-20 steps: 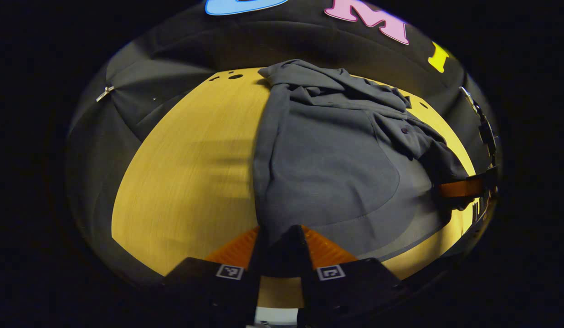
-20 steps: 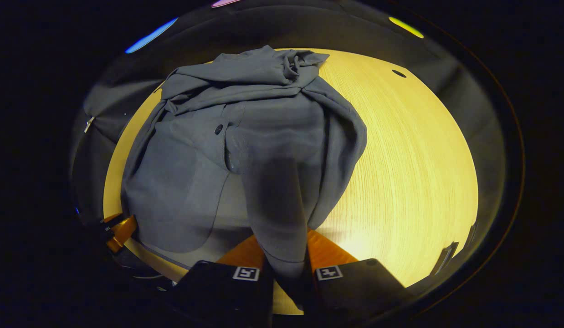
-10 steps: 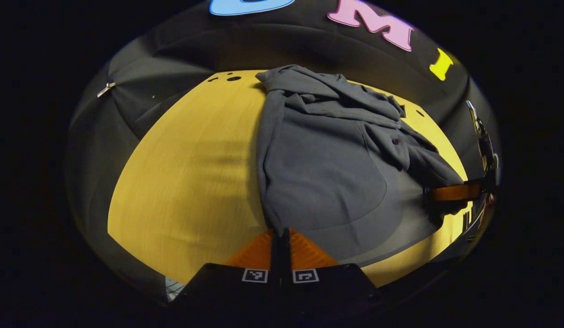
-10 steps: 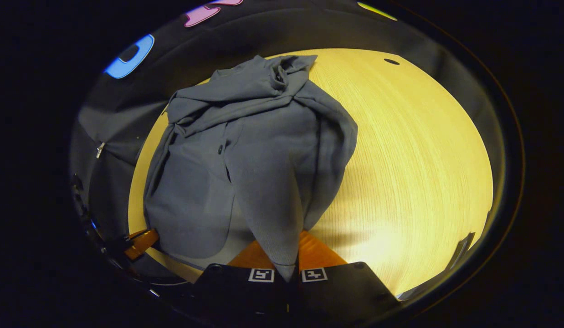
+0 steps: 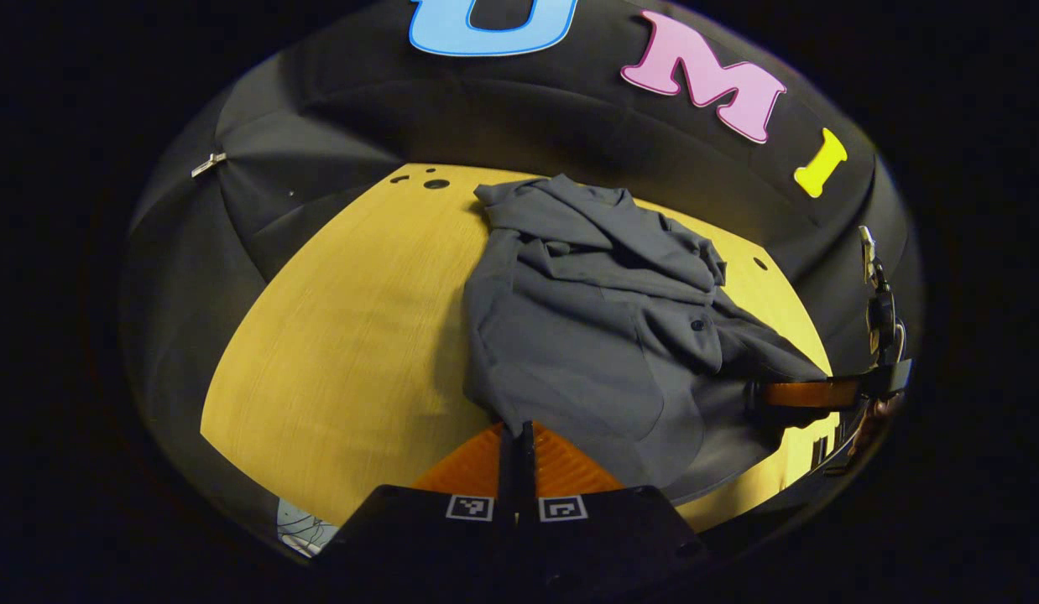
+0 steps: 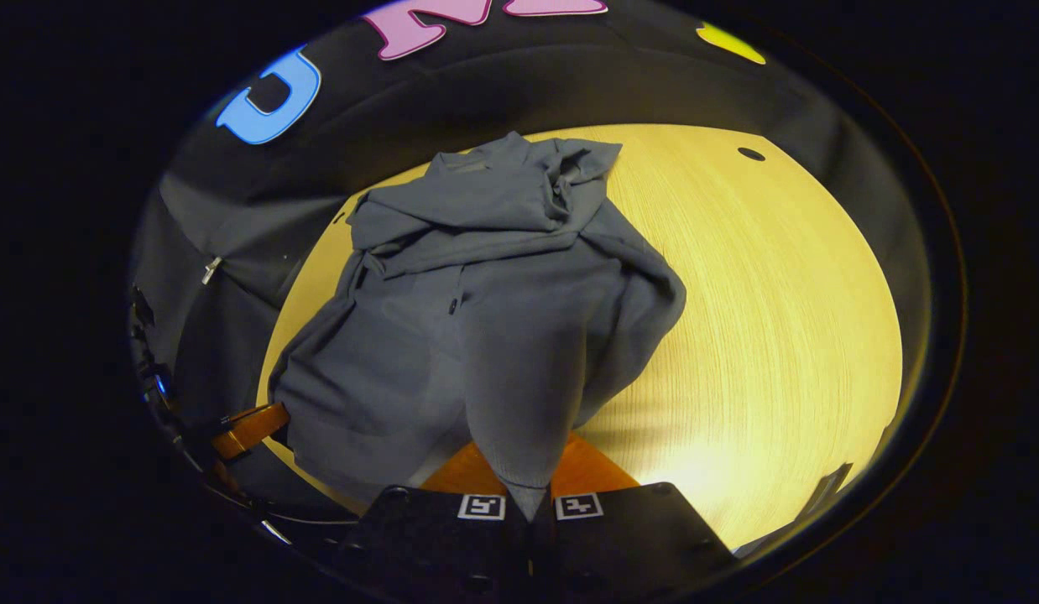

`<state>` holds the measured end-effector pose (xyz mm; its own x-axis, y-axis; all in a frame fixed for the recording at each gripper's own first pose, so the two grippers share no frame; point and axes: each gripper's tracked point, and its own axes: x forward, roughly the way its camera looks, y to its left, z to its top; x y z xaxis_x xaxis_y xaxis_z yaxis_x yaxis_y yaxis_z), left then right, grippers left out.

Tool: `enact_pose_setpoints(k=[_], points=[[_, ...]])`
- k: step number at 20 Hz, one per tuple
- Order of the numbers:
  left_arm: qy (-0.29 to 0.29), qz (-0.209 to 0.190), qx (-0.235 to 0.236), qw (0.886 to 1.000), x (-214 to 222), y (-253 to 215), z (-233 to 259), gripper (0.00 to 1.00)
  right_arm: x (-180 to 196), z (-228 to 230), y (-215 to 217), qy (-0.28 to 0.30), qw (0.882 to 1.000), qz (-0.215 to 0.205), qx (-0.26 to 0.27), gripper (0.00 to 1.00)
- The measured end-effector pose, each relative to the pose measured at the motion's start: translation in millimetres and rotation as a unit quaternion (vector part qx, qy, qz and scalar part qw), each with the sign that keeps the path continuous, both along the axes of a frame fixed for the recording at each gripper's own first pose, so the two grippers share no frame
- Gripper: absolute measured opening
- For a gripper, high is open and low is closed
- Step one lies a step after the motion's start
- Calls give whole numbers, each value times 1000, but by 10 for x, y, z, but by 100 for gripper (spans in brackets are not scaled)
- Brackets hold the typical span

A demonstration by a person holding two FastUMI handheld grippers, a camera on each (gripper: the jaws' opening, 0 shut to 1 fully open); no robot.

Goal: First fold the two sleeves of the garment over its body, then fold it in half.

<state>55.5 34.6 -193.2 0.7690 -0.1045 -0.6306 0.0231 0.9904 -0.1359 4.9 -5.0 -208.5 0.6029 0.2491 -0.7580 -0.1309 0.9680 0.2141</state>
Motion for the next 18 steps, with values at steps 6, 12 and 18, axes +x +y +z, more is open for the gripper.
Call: enact_pose_setpoints(k=[6,12,18], points=[[-47,-18,13,999,258,-30,398,5,272,273,15,-25,999,19,8,7],[-95,-23,4,995,717,-134,840,2,753,559,20,-59,998,23,14,7],[-133,-15,-7,991,1267,-127,1247,5,1234,809,37,-83,996,11,25,7]])
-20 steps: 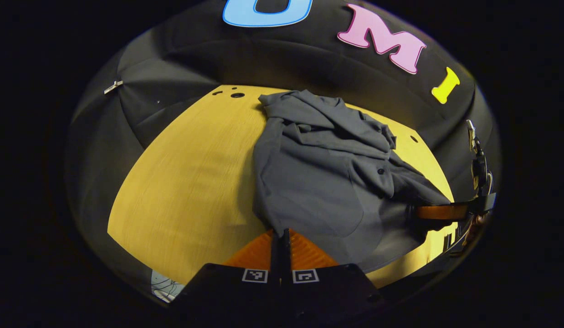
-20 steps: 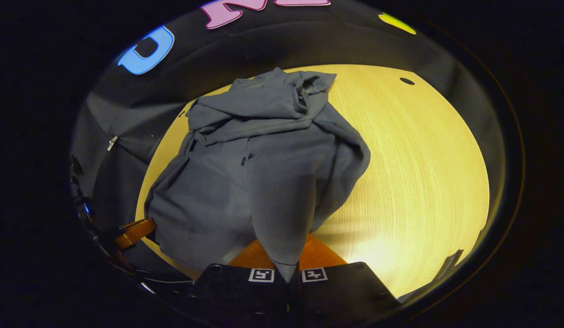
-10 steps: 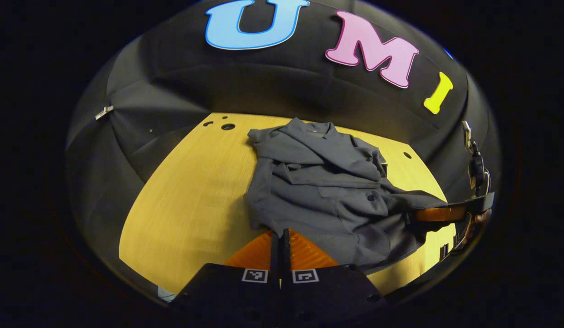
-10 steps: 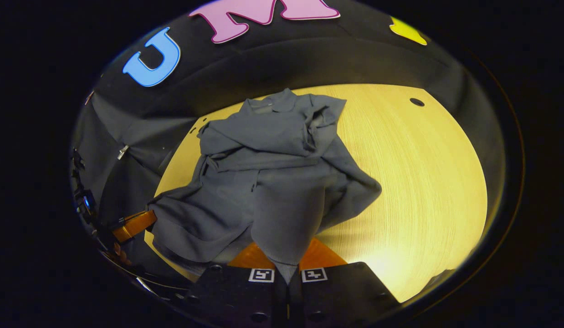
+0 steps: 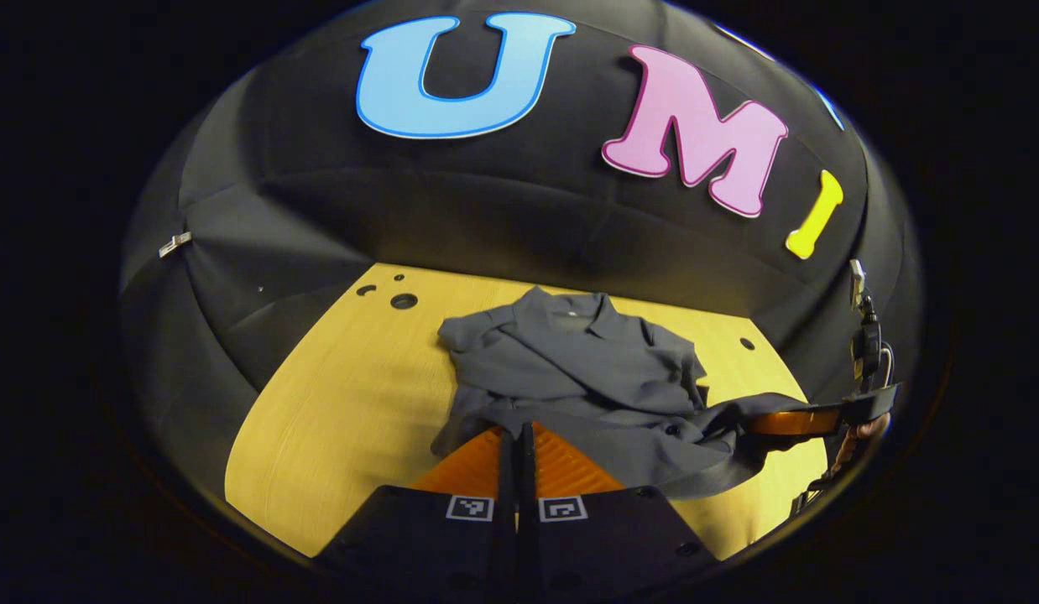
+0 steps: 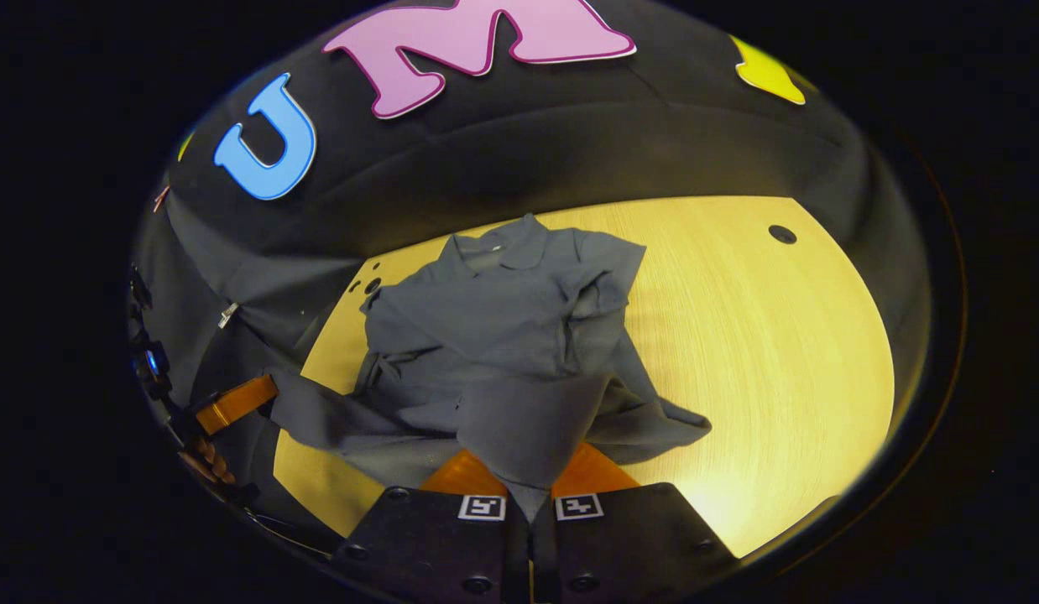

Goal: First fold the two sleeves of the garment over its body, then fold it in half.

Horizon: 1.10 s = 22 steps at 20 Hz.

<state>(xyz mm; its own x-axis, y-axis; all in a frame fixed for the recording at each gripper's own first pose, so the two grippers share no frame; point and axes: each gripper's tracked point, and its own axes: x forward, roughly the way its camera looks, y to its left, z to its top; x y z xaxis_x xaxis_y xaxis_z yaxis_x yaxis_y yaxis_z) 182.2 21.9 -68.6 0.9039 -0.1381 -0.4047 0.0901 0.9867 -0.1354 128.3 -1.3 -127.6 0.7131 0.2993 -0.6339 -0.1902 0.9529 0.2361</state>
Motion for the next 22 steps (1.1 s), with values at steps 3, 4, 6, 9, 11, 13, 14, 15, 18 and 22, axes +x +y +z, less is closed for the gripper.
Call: enact_pose_setpoints(k=[3,4,6,9,11,13,14,15,18,22], points=[[-18,-1,3,1000,286,24,165,5,276,162,5,-17,1000,1,-1,7],[-23,-2,5,1000,384,25,223,5,376,223,21,-23,1000,2,0,7],[-35,-4,7,999,616,11,339,5,596,339,50,-37,999,4,-1,7],[-44,-6,9,999,986,-26,419,5,926,432,100,-53,999,5,-6,7],[-44,-4,9,999,1210,-5,406,5,1115,438,125,-55,998,3,-5,7],[-45,-2,9,999,1426,1,377,5,1304,425,148,-55,998,-2,-2,7],[-43,0,9,999,1535,14,352,5,1388,432,157,-56,998,-4,0,7],[-42,2,6,999,1636,24,328,5,1485,429,160,-56,998,-6,0,7],[-31,9,-5,999,1912,11,196,5,1769,357,155,-52,999,-15,0,7],[-26,12,12,1000,2187,6,20,7,2072,180,91,-35,998,-49,15,12]])
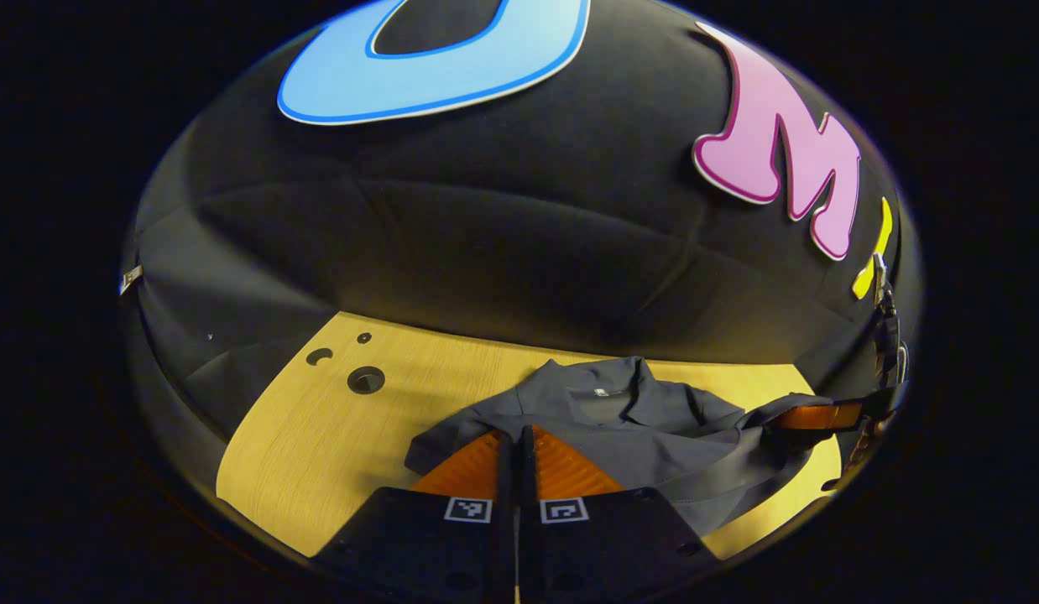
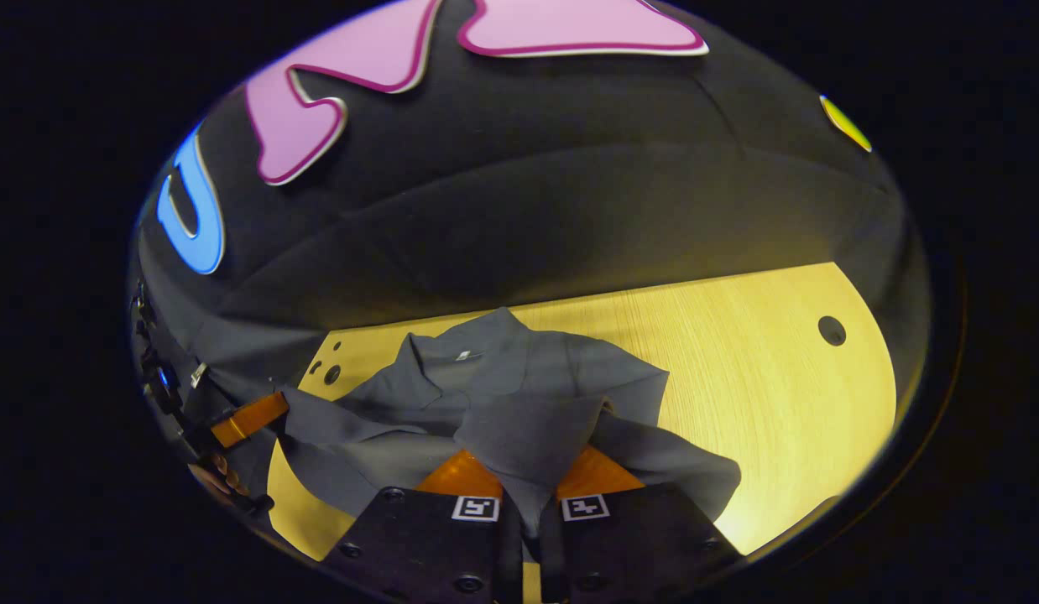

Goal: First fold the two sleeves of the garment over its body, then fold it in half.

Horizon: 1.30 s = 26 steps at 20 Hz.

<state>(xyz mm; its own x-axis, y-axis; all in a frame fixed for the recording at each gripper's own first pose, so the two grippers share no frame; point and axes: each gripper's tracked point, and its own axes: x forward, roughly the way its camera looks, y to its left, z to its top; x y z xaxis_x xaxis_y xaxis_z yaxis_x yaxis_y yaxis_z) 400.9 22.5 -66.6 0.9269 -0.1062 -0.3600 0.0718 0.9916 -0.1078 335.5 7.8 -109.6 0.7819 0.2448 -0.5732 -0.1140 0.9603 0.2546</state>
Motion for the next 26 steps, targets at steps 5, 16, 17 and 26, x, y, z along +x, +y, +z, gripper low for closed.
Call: enact_pose_setpoints(k=[5,16,17,26], points=[[-12,18,26,999,83,60,16,33,95,-67,-34,17,999,-31,28,70],[-82,54,5,995,-730,369,814,95,-427,791,-482,-90,994,-56,-35,99],[-88,56,2,995,-846,402,885,95,-539,858,-497,-98,993,-59,-37,99],[-200,84,43,975,-2184,637,1345,95,-1680,1116,-467,-159,984,-61,-49,99]])
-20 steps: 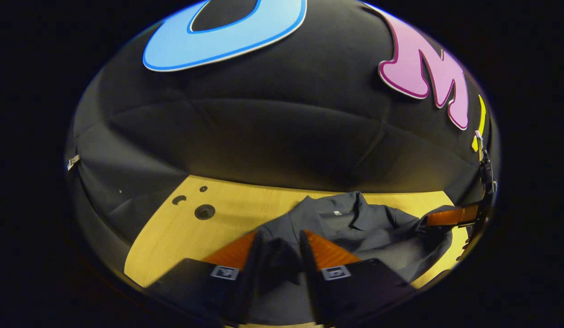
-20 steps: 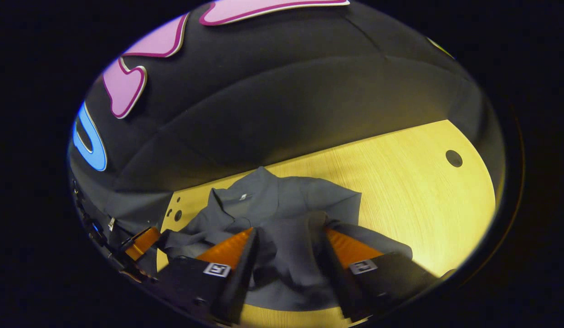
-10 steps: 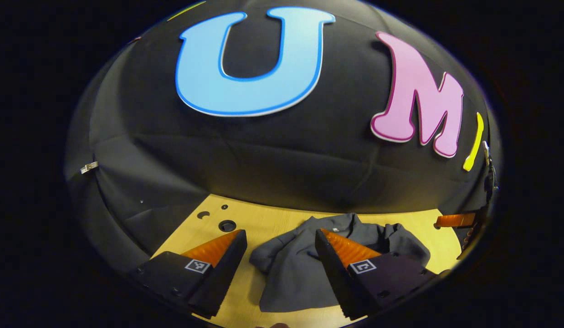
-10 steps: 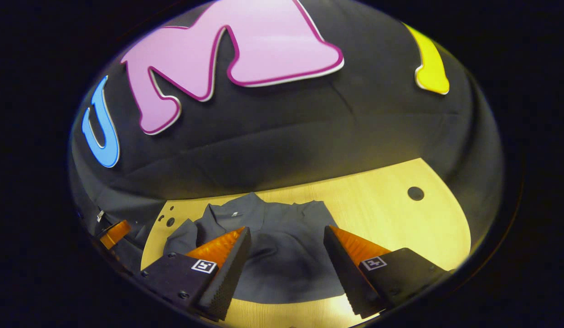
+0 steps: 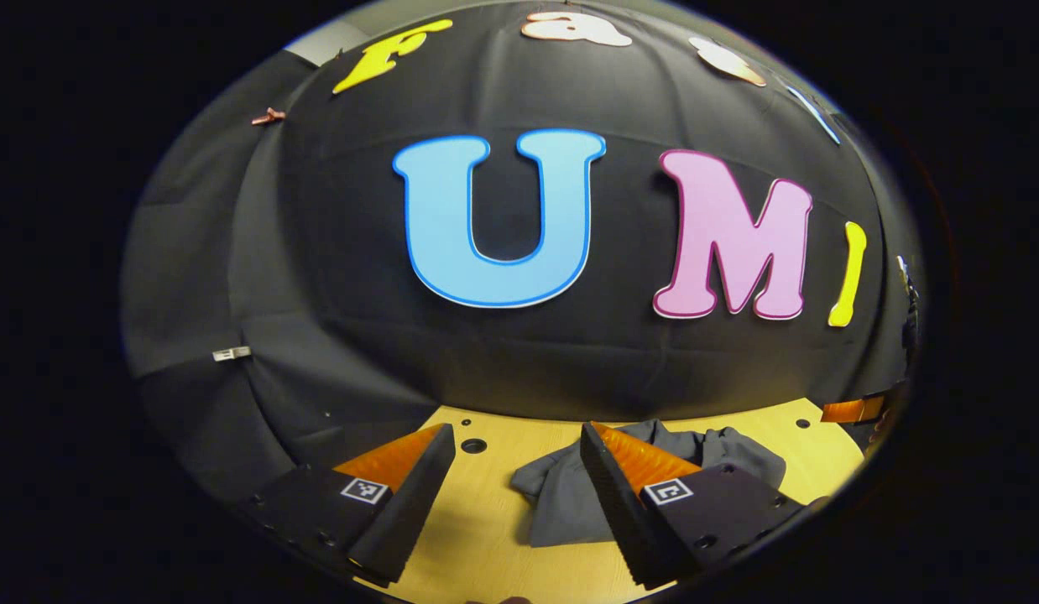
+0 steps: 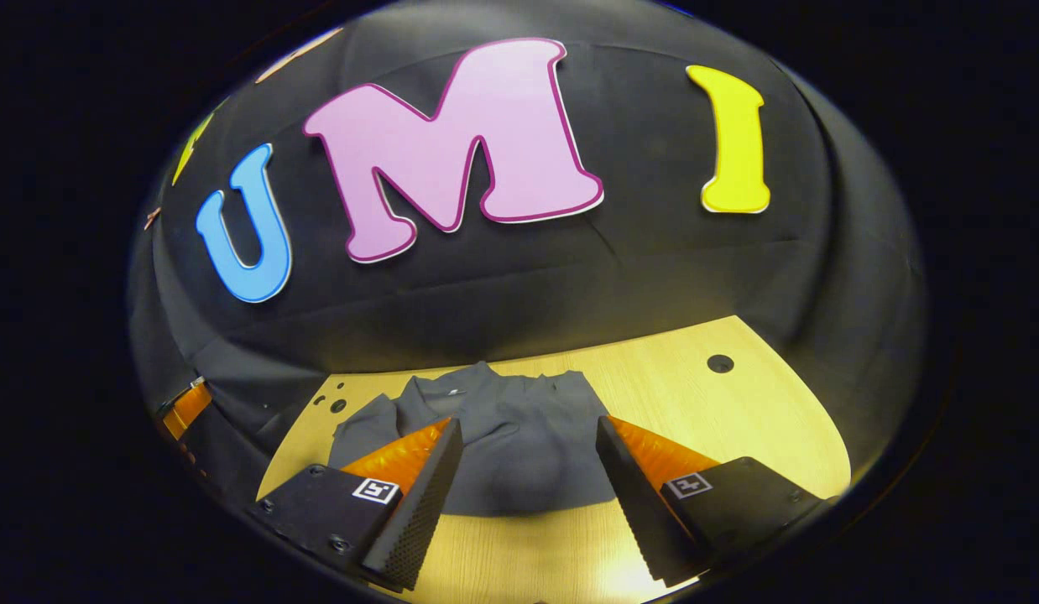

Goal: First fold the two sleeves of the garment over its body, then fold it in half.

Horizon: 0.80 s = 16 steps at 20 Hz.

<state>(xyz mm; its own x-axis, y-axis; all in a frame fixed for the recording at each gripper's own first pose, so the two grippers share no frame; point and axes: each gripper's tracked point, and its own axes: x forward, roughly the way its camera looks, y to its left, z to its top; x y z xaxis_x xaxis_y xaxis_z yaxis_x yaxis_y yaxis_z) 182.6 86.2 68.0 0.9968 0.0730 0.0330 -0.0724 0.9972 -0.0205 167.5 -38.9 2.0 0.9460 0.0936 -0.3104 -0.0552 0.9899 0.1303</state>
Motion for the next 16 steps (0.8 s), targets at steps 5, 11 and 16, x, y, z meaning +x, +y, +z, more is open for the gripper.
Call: enact_pose_setpoints(k=[5,11,16], points=[[-6,-13,-32,999,-632,-25,-88,95,-646,59,66,-26,999,1,-24,99],[9,-22,-43,999,-1243,62,-441,96,-1374,20,274,-48,998,15,-29,99],[36,-12,-21,999,-1602,98,-766,96,-1903,-391,313,-16,999,9,-47,98]])
